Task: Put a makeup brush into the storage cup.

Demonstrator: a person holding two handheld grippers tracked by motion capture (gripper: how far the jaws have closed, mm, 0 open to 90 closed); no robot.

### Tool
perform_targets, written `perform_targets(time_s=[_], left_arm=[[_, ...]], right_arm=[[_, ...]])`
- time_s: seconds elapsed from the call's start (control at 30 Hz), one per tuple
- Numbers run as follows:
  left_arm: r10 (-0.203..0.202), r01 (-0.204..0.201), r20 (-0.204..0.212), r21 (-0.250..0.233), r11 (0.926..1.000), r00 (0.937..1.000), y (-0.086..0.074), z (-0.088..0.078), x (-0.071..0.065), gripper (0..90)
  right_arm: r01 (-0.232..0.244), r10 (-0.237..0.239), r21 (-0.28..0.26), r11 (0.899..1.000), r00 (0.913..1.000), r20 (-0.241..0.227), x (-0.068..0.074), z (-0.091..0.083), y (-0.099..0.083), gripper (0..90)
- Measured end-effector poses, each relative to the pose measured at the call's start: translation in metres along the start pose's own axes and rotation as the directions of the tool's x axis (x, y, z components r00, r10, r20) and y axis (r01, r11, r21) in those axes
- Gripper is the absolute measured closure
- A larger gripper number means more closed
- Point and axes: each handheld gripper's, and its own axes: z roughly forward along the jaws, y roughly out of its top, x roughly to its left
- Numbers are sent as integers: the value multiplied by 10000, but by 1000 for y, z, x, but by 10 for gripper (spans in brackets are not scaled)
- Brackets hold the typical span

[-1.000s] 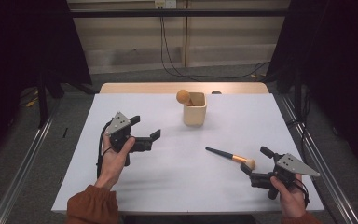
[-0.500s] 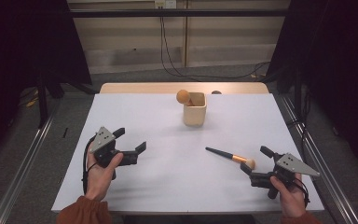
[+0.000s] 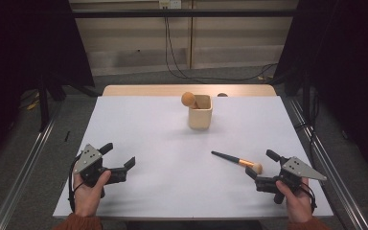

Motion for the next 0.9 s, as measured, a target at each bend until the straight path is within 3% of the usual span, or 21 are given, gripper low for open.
perform_targets(time_s=[0.07,0.2,0.4,0.53,0.6,0.9], left_arm=[[-141,141,-42,-58,9999,9999,-1,-2,-2,20],[129,-131,-214,-95,9999,9997,-6,-4,-7,20],[-236,236,-241,-31,9997,9994,-11,-7,-5,22],[-126,121,-497,-96,9999,9987,-13,-10,-2,25],[-276,275,-432,-24,9996,9987,-14,-10,0,26],[-233,233,-296,-3,9997,9993,-16,-14,-2,26]], right_arm=[[9,-9,38,10000,10000,18,-1,0,0,1],[-41,41,-31,10000,10000,2,-1,-1,0,1],[-44,44,-76,10000,10000,-13,-2,-3,0,1],[16,-17,-88,10000,10000,-66,-3,-4,0,1],[-68,66,-118,9999,9999,-107,-3,-3,1,1],[-204,204,-289,9994,9998,3,-6,0,6,0]])
